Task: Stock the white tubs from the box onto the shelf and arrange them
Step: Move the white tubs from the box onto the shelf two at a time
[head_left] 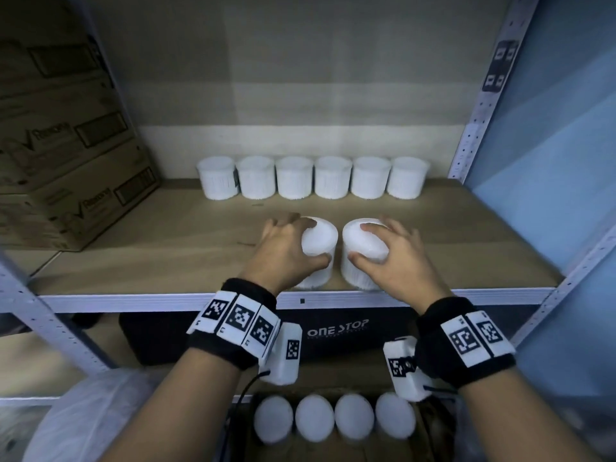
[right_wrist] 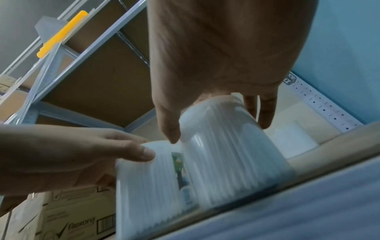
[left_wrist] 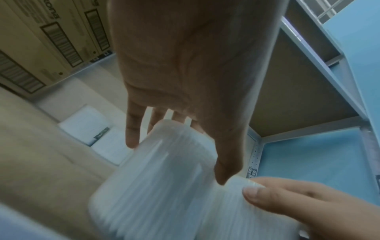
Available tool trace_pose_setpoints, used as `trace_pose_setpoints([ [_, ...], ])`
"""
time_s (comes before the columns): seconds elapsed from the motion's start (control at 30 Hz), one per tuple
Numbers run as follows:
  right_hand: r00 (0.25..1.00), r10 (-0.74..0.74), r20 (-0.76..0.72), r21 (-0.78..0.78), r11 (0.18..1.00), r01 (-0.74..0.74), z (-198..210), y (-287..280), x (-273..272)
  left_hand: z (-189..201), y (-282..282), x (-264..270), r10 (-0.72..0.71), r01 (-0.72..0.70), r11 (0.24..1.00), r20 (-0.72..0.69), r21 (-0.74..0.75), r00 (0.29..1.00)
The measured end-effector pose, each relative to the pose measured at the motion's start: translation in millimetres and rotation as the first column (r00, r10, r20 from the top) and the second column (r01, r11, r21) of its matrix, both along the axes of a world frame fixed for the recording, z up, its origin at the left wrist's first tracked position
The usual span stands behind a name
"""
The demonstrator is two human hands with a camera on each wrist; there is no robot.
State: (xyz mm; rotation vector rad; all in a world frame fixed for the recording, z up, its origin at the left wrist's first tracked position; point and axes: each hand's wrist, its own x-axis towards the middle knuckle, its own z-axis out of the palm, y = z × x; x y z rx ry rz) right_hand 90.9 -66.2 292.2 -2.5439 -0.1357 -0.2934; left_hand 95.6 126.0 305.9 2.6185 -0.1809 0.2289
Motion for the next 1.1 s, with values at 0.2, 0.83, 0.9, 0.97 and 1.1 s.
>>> trace_pose_setpoints([
  [0.2,0.986,0.002,0.17,-0.011,1.0,0.0,-6,2,-10,-10,4,-15,-0.033,0.029,0.999,0.12,0.04,0.992],
  [0.83,0.838,0.029,0.544,0.083,0.993,-0.088,-41,6,-20,-40,-23,-23,0.048,0.024,0.987,0.429,-0.159,0.902],
  [0.9,0.836,0.021,0.549,0.091,0.992,-0.085,-41,4,-15,-39,-24,-20,0.044,0.028,0.987,0.435,-0.159,0.899],
  [0.97,0.843,0.017,0.538,0.077,0.995,-0.069,-39,3,-10,-38,-26,-17,0.034,0.035,0.988,0.44,-0.149,0.897],
  [1.1,0.846,-0.002,0.533,0.077,0.996,-0.046,-36,-4,-1,-36,-33,-7,0.019,0.046,0.989,0.433,-0.138,0.901],
])
